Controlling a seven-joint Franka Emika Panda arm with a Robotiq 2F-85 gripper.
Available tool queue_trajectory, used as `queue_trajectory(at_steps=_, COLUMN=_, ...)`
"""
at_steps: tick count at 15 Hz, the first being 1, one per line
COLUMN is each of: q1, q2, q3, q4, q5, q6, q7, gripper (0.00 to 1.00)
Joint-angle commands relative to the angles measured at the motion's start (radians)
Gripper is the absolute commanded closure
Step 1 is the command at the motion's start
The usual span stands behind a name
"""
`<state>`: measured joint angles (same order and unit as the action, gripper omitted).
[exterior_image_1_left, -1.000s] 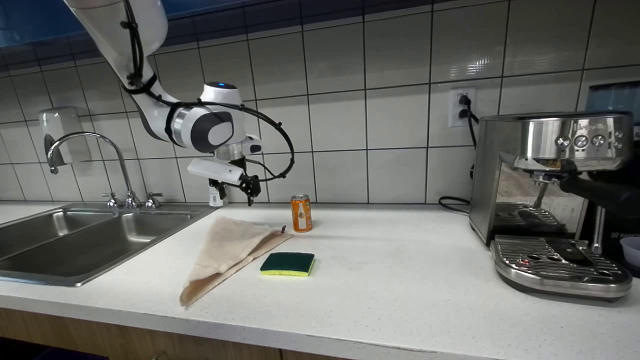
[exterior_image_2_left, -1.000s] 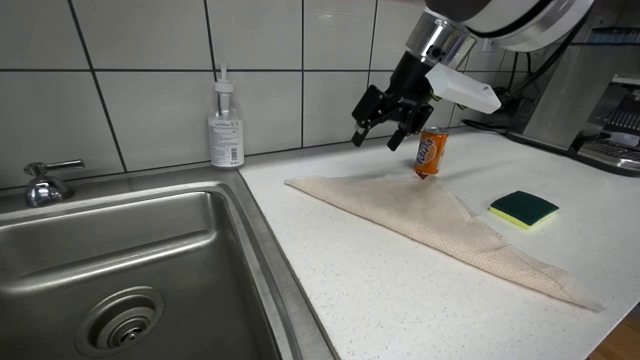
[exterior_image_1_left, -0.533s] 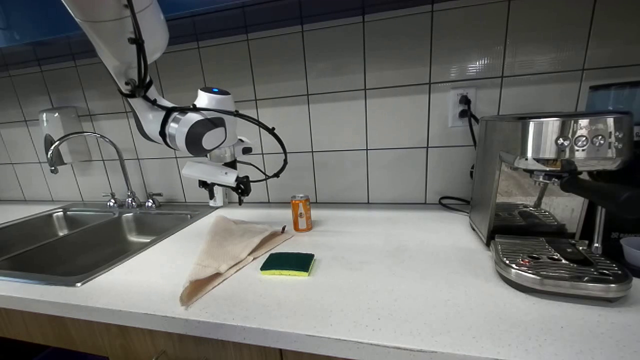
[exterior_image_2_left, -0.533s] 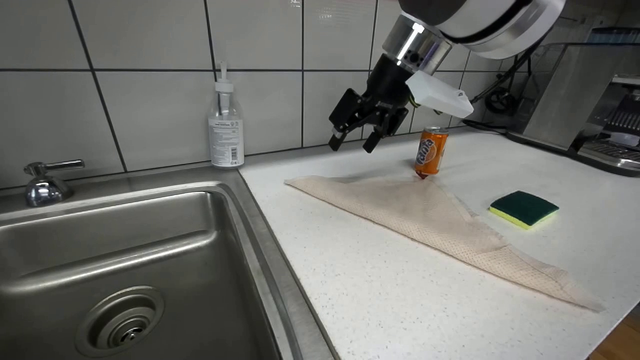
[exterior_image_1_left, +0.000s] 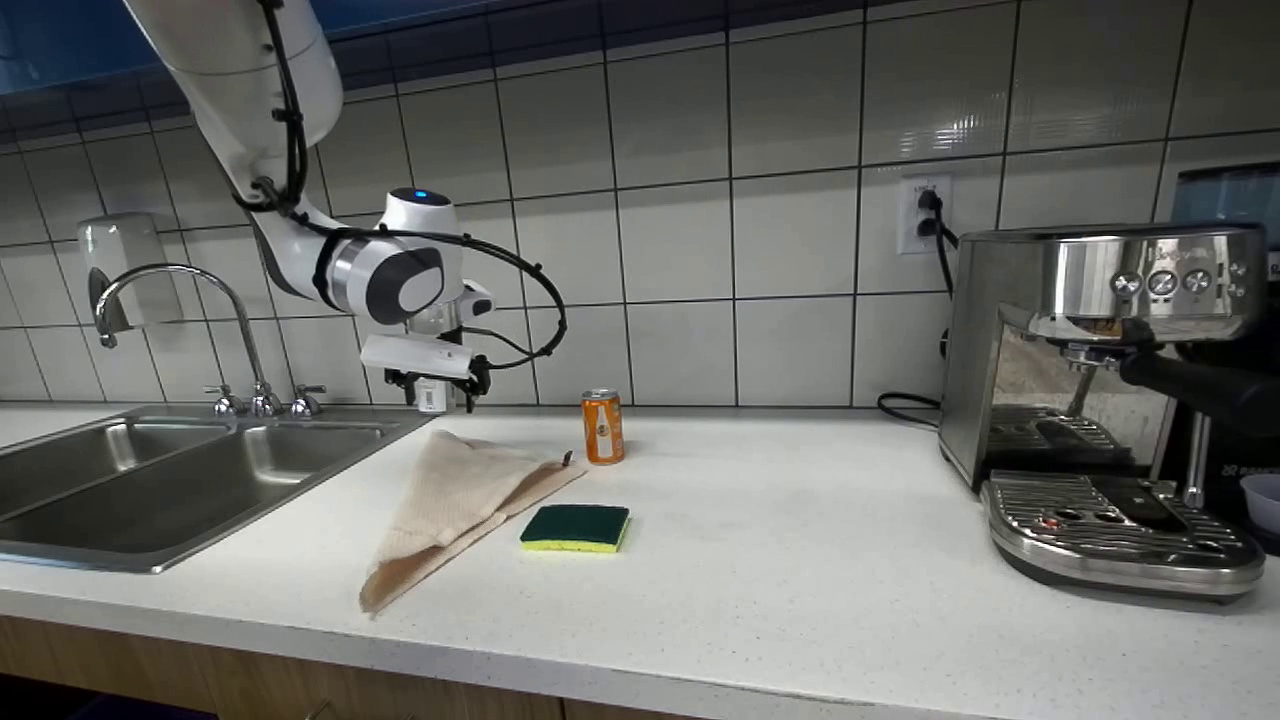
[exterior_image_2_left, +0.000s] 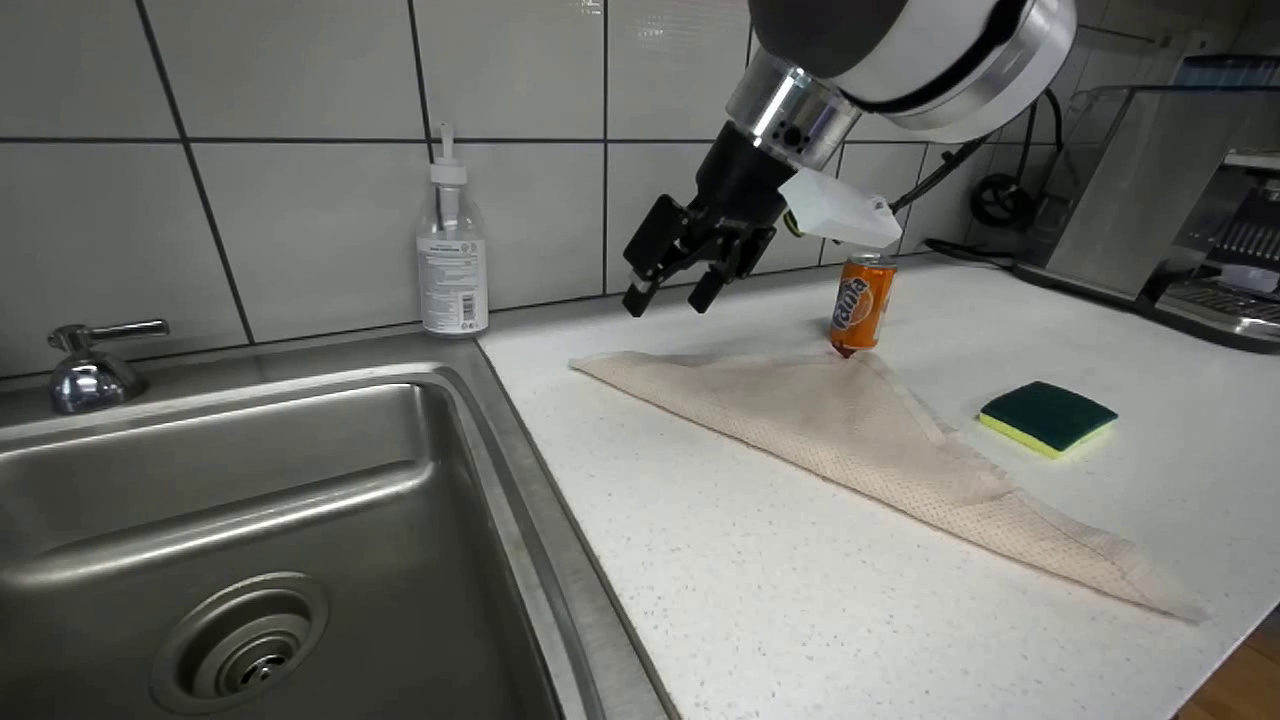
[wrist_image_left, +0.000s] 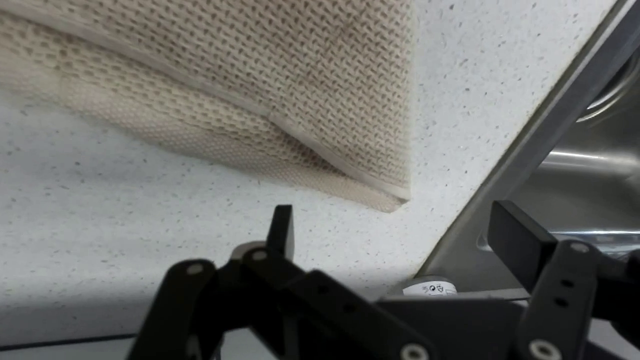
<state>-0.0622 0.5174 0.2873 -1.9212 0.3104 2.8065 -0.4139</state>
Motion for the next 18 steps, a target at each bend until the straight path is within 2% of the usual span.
queue_trajectory(at_steps=1, q1=-0.012, q2=0.053, q3=0.030, q4=0.040, q5=-0.047, q6=0.051, q7=-0.024, gripper=0.00)
queue_trajectory(at_steps=7, q1=-0.001, q2=0.114, q3=0.039, q4=0.069, q5=-0.148, q6=0.126, q7=-0.002, gripper=0.00)
queue_trajectory(at_steps=13, q1=0.000, q2=0.159, q3=0.037, q4=0.105, q5=-0.224, q6=0.120, q7=0.006, gripper=0.00)
queue_trajectory(at_steps=18, q1=0.009, q2=0.194, q3=0.030, q4=0.148, q5=-0.246, q6=0.112, q7=0.023, gripper=0.00)
